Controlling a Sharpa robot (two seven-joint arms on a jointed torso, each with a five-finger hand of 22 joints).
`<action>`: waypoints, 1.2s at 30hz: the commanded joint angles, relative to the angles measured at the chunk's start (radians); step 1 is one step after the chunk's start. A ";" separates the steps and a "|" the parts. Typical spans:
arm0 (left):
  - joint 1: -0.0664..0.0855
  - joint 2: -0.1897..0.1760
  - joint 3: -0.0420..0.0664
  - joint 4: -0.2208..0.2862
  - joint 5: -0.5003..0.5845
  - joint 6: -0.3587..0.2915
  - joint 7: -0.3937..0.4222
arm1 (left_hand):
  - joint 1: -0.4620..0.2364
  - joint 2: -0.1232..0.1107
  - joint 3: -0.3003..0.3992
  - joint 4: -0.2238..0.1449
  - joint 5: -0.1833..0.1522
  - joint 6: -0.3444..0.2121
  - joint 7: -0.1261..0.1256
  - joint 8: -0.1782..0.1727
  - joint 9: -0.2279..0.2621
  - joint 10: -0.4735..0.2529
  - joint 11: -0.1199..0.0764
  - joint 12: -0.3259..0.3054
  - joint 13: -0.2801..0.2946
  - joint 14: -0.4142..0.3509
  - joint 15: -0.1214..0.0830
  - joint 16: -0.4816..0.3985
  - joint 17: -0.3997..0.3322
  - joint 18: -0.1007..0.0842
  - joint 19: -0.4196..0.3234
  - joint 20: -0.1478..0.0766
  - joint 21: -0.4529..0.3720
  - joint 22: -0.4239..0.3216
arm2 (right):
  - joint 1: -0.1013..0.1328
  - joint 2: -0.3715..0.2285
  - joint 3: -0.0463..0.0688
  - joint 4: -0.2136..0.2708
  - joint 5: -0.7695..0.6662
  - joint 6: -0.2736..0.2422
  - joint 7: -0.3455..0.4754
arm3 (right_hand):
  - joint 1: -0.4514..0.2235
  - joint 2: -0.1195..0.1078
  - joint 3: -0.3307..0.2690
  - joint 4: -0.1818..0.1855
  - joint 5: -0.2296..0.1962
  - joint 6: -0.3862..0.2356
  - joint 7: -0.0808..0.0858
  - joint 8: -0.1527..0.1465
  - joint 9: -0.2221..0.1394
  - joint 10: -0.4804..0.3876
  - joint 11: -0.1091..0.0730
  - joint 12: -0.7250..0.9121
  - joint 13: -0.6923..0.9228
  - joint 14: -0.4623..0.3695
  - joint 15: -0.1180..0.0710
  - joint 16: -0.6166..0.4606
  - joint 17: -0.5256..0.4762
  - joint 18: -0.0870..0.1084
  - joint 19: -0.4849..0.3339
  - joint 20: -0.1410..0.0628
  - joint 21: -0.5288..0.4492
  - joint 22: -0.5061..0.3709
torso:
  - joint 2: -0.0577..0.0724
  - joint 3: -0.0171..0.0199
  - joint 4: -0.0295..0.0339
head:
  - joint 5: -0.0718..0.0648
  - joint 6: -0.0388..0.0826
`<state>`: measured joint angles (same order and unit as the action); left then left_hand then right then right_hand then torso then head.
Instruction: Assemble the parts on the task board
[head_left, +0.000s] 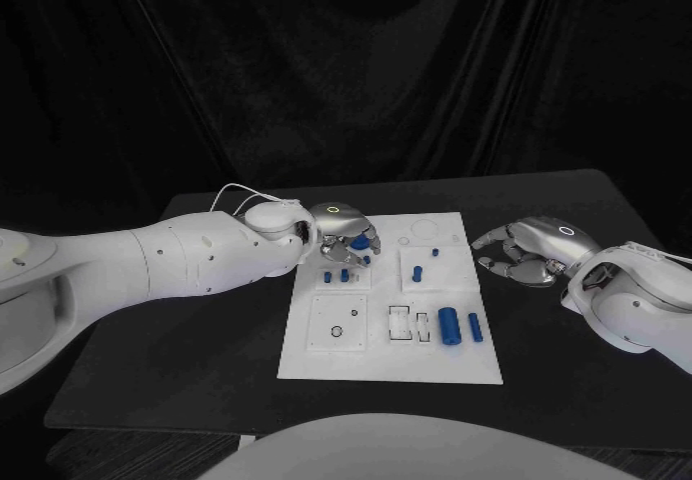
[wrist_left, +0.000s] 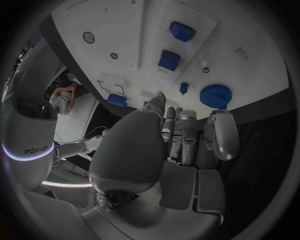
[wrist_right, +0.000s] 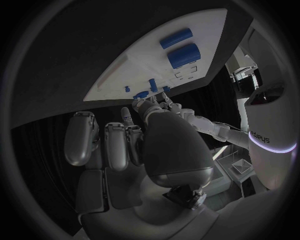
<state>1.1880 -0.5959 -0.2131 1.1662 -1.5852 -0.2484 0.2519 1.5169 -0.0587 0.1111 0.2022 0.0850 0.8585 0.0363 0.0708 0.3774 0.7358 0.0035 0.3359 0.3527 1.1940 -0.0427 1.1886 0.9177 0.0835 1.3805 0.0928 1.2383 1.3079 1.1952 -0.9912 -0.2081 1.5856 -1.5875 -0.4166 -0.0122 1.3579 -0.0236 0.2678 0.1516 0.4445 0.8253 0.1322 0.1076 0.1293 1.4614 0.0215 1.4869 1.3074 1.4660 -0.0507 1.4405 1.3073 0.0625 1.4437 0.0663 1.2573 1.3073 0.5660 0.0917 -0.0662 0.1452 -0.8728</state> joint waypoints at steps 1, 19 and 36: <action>-0.003 0.005 0.001 -0.005 -0.028 -0.007 -0.018 | -0.009 0.002 0.002 -0.009 0.009 0.011 0.000 0.008 -0.003 0.001 0.000 0.000 -0.003 -0.010 0.000 -0.007 -0.009 -0.008 -0.004 -0.001 -0.008 0.163 | -0.003 0.000 0.001 0.000 0.000 -0.008 0.002 | -0.003 -0.005 0.008 0.000 0.005 0.008 0.000 -0.003 -0.002 0.001 0.009 -0.003 0.087 0.052 0.010 -0.002 0.023 0.007 -0.001 0.001 0.000 0.172 | -0.002 0.0015 0.0016 | -0.003 0.000; -0.017 0.049 0.001 -0.070 -0.029 0.000 -0.023 | 0.014 -0.004 0.081 -0.050 0.143 0.036 0.003 0.008 -0.047 0.031 0.002 -0.019 -0.036 -0.034 0.001 -0.002 -0.055 -0.006 -0.012 -0.003 -0.023 0.160 | -0.004 0.004 0.001 -0.004 0.000 0.002 0.002 | -0.004 -0.005 0.010 -0.001 0.006 0.009 0.000 -0.003 -0.002 -0.001 0.009 -0.004 0.084 0.051 0.010 -0.003 0.021 0.007 -0.002 0.001 -0.003 0.171 | -0.003 0.0030 -0.0015 | 0.001 0.000; -0.043 0.085 0.001 -0.128 -0.029 -0.009 -0.013 | 0.002 -0.016 0.116 -0.055 0.136 0.056 0.006 0.013 -0.057 0.074 0.004 -0.020 -0.049 -0.037 0.002 0.001 -0.068 -0.006 -0.012 -0.004 -0.024 0.160 | -0.005 0.003 0.001 -0.003 0.000 0.004 0.001 | -0.004 -0.005 0.010 -0.001 0.006 0.009 0.000 -0.003 -0.002 -0.001 0.009 -0.004 0.084 0.051 0.010 -0.003 0.021 0.007 -0.002 0.001 -0.003 0.171 | -0.003 0.0028 -0.0003 | -0.003 0.000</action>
<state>1.1467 -0.5138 -0.2128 1.0389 -1.6103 -0.2485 0.2275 1.5193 -0.0671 0.2214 0.1476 0.2265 0.9079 0.0428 0.0794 0.3207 0.8042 0.0070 0.3199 0.3045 1.1613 -0.0427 1.1847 0.8500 0.0838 1.3765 0.0889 1.2191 1.3076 1.1924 -0.9871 -0.2082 1.5816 -1.5862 -0.4130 -0.0104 1.3579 -0.0236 0.2733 0.1517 0.4445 0.8253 0.1322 0.1076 0.1284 1.4614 0.0215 1.4868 1.3080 1.4660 -0.0507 1.4405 1.3074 0.0625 1.4437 0.0663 1.2573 1.3078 0.5630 0.0949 -0.0670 0.1418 -0.8728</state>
